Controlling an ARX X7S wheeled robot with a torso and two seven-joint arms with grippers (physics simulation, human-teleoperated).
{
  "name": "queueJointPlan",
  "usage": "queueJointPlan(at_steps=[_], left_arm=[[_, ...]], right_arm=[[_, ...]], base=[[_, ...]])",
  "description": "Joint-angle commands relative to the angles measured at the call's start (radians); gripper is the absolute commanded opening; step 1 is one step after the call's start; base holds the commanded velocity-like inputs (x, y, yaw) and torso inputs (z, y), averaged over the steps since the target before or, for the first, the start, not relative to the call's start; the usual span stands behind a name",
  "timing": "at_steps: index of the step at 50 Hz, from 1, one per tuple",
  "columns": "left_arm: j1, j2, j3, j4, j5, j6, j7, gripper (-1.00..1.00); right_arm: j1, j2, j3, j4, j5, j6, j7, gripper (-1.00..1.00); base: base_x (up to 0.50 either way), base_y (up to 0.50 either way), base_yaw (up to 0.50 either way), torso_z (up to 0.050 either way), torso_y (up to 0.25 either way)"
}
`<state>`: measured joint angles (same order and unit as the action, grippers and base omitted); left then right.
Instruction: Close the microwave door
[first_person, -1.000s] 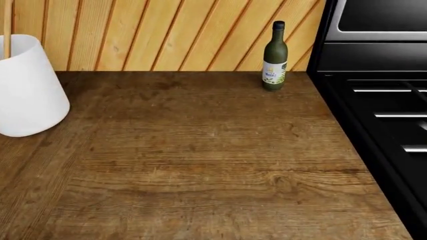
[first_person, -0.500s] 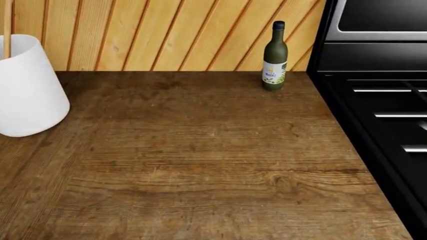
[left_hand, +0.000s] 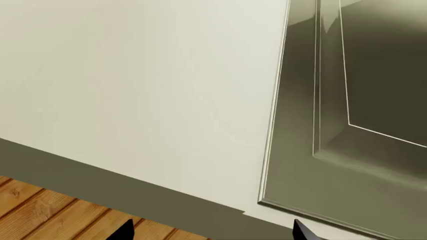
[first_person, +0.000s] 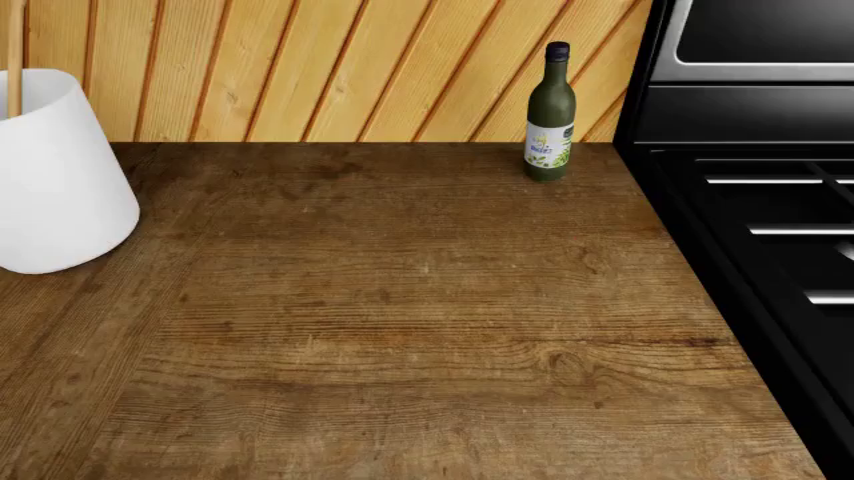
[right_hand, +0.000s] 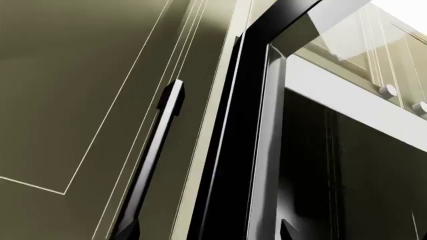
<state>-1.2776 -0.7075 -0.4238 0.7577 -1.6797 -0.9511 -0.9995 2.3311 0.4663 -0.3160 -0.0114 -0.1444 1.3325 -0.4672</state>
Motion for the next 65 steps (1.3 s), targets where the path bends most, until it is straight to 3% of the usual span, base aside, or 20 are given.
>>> queueJointPlan(at_steps=[1,65], left_arm=[[-0.001,-0.004,0.004,0.002,-0.006,0.005,-0.004,1.00],[0.017,-0.012,0.017,0.013,-0.006,0.029,-0.002,1.00]], right_arm=[[-0.011,0.013,-0.004,0.035,-0.024,-0.039,-0.012,1.00],[-0.030,0.042,0.028,0.152,-0.053,-0.132,-0.019,1.00]], base=[[0.00,0.00,0.00,0.000,0.000],[0.00,0.00,0.00,0.000,0.000]])
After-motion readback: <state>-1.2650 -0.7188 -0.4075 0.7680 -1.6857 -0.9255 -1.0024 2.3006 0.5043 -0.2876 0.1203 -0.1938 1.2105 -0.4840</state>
